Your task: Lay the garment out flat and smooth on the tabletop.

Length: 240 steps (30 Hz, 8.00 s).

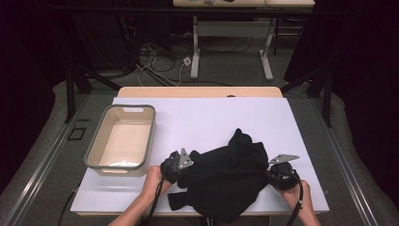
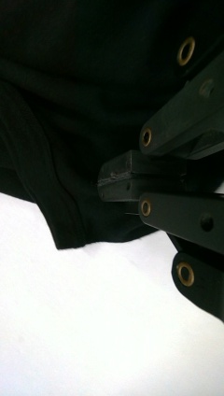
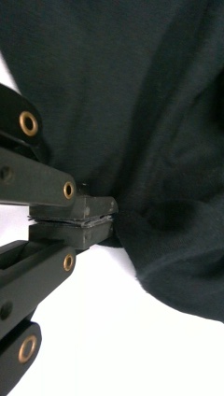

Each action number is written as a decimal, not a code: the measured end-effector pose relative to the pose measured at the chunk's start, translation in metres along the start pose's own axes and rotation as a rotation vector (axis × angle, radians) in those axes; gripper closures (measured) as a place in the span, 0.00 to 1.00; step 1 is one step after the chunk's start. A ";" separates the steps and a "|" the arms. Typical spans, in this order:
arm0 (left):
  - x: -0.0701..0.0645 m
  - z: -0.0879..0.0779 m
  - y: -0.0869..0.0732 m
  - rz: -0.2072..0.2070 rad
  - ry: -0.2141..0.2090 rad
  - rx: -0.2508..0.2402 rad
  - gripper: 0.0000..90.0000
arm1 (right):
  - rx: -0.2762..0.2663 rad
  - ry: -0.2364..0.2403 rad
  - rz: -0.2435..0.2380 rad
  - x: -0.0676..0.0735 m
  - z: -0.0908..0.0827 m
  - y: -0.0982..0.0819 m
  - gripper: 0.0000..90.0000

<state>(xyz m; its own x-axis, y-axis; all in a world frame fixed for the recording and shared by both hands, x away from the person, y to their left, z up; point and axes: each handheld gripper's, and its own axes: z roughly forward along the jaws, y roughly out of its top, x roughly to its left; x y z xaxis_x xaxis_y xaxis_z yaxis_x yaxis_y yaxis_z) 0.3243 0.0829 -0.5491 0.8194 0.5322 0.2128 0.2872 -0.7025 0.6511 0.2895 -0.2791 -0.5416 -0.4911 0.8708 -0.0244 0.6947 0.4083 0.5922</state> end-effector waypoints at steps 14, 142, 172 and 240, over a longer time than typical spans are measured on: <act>-0.002 0.024 0.019 0.000 -0.042 -0.024 0.60 | -0.085 -0.040 -0.016 0.000 -0.011 0.013 0.49; 0.030 0.037 0.035 -0.169 -0.026 -0.147 0.96 | 0.053 0.035 -0.055 -0.001 0.019 0.040 0.92; 0.037 0.037 0.017 -0.153 -0.091 -0.033 0.89 | 0.001 0.086 -0.073 0.008 0.045 0.060 0.96; -0.003 -0.015 -0.020 -0.234 -0.121 0.028 0.96 | -0.100 0.117 -0.135 0.009 0.042 0.051 0.77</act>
<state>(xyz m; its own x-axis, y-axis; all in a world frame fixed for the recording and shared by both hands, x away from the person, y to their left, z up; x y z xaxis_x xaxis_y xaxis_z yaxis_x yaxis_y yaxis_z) 0.3090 0.1020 -0.5518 0.7819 0.6226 -0.0313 0.4885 -0.5807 0.6513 0.3425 -0.2384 -0.5451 -0.6377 0.7700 -0.0190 0.5655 0.4848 0.6673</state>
